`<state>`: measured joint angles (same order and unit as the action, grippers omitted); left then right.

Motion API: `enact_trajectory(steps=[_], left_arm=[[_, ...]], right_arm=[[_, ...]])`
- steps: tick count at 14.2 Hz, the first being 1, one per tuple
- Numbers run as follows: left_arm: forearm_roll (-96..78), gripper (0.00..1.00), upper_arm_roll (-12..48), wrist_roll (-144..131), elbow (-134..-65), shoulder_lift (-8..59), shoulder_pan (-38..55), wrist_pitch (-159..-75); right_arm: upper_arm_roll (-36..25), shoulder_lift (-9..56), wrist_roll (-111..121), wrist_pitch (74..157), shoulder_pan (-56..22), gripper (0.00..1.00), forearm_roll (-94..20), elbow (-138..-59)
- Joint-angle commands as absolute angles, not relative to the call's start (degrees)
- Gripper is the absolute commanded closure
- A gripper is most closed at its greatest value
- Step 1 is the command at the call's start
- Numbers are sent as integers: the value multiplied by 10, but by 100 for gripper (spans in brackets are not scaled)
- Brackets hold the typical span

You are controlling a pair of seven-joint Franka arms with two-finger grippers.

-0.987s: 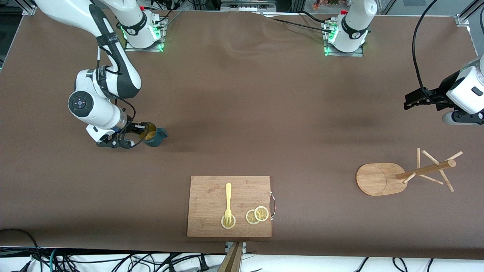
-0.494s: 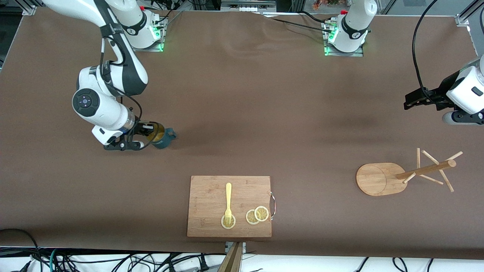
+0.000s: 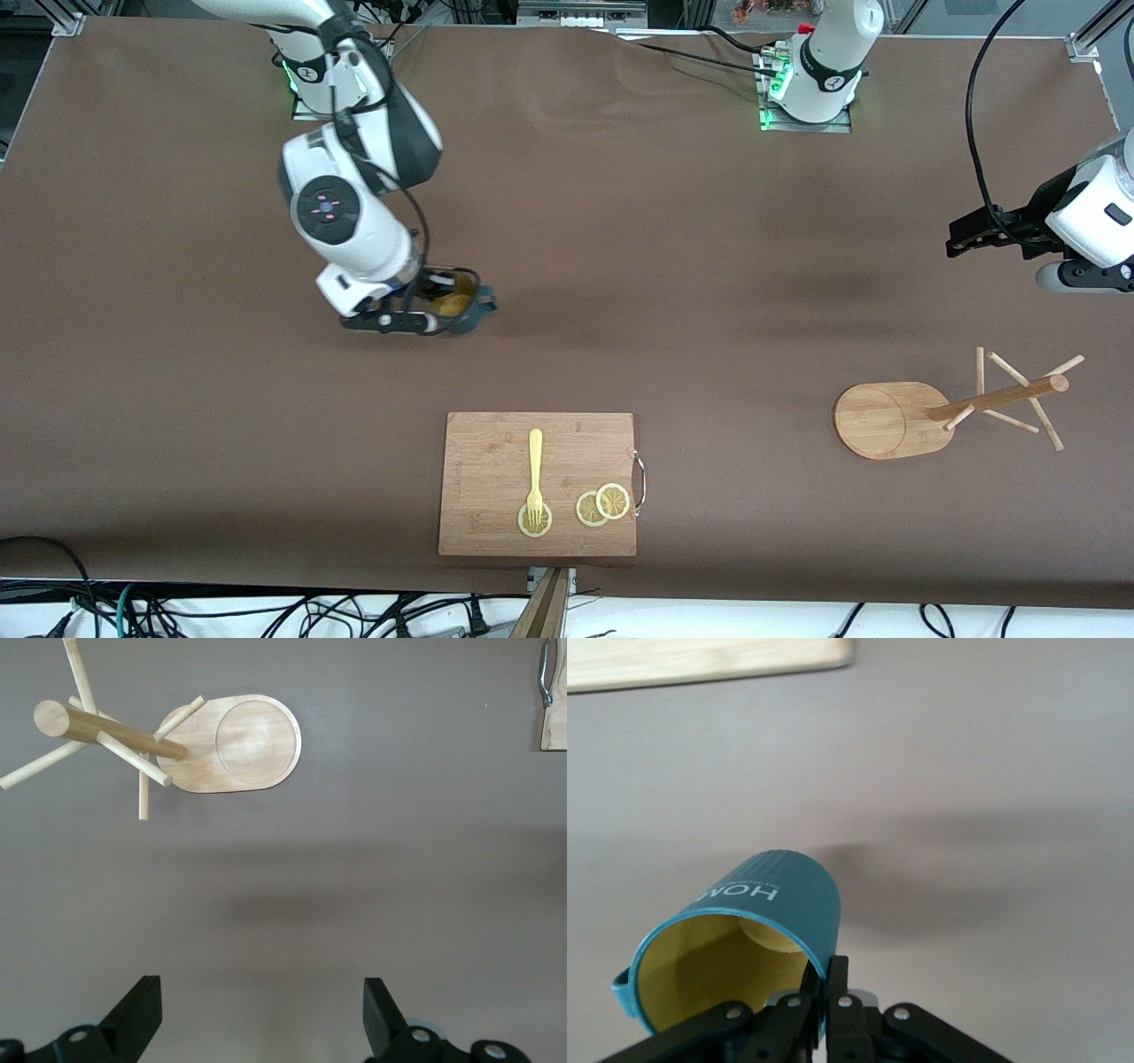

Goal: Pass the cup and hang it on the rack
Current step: 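Carry the teal mug with the right gripper toward the table middle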

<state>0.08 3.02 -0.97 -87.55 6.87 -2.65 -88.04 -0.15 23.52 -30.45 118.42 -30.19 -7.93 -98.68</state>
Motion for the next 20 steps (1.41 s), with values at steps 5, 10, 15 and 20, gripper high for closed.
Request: enact_trajectory(steps=[5, 10, 15, 20], left_arm=[[0, 0, 33, -2, -852, 83, -29, -864], [-4, 0, 34, 33, -851, 89, -25, -861], [-4, 0, 31, 187, -852, 97, -33, -861], [-14, 0, 31, 314, -876, 98, -28, -862]], right_arm=[[-7, 369, -430, 1163, -434, 100, -122, -814], [-8, 443, -511, 1171, -511, 100, -118, -741], [-9, 472, -532, 1177, -536, 100, -116, -718], [-10, 480, -562, 1183, -537, 100, -114, -719]])
